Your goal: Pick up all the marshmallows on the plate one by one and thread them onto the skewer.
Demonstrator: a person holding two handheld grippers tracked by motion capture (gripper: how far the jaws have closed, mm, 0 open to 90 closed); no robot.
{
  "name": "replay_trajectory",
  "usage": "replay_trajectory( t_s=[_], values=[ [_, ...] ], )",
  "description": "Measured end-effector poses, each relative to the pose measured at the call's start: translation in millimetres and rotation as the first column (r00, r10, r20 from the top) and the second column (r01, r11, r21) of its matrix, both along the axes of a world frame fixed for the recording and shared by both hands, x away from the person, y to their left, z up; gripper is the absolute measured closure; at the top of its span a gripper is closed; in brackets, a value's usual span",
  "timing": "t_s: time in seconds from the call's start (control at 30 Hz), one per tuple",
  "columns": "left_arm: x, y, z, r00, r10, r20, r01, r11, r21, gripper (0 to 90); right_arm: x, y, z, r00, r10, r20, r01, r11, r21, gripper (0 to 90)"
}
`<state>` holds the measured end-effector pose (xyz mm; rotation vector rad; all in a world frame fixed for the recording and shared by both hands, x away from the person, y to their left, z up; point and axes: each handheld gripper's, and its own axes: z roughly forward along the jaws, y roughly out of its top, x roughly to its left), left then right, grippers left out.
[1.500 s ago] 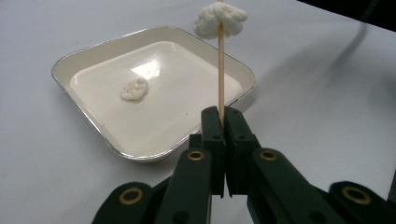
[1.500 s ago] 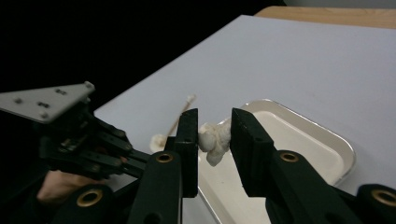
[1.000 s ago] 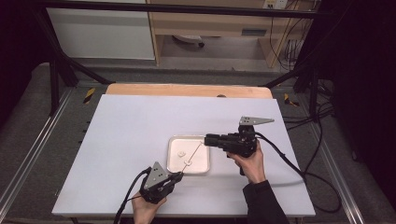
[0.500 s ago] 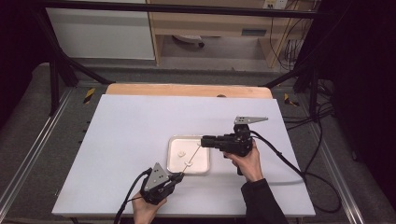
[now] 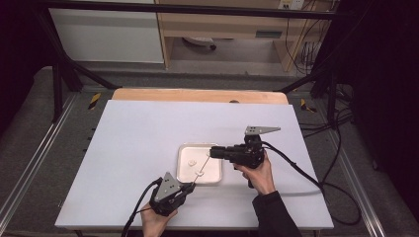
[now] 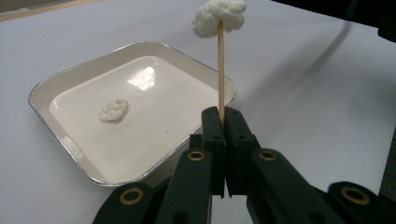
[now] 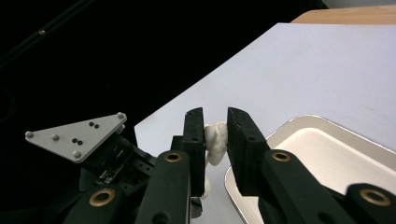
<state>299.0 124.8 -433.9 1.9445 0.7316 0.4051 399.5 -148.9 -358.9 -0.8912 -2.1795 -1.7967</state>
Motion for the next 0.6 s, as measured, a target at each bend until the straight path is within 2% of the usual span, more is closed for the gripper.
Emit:
replay_trajectory(
  t_s=[0.23, 0.4, 0.6],
  values=[
    [-0.7, 1.2, 1.9, 0.9999, 0.012, 0.005, -0.012, 0.9996, -0.024, 88.5, -3.7, 3.7, -3.9, 0.9998, -0.004, 0.018, 0.004, 1.0, 0.001, 77.9],
    [-0.2, 0.3, 1.3, 0.9999, 0.016, 0.0, -0.016, 0.9996, -0.023, 88.5, -5.7, 6.1, -7.2, 0.9998, 0.0, 0.021, 0.0, 1.0, -0.018, 77.8],
    [0.4, -1.3, 0.5, 0.9999, 0.015, -0.002, -0.015, 0.9996, -0.023, 88.5, -8.1, 8.5, -9.5, 0.9996, 0.013, 0.023, -0.013, 1.0, -0.013, 78.6]
  ],
)
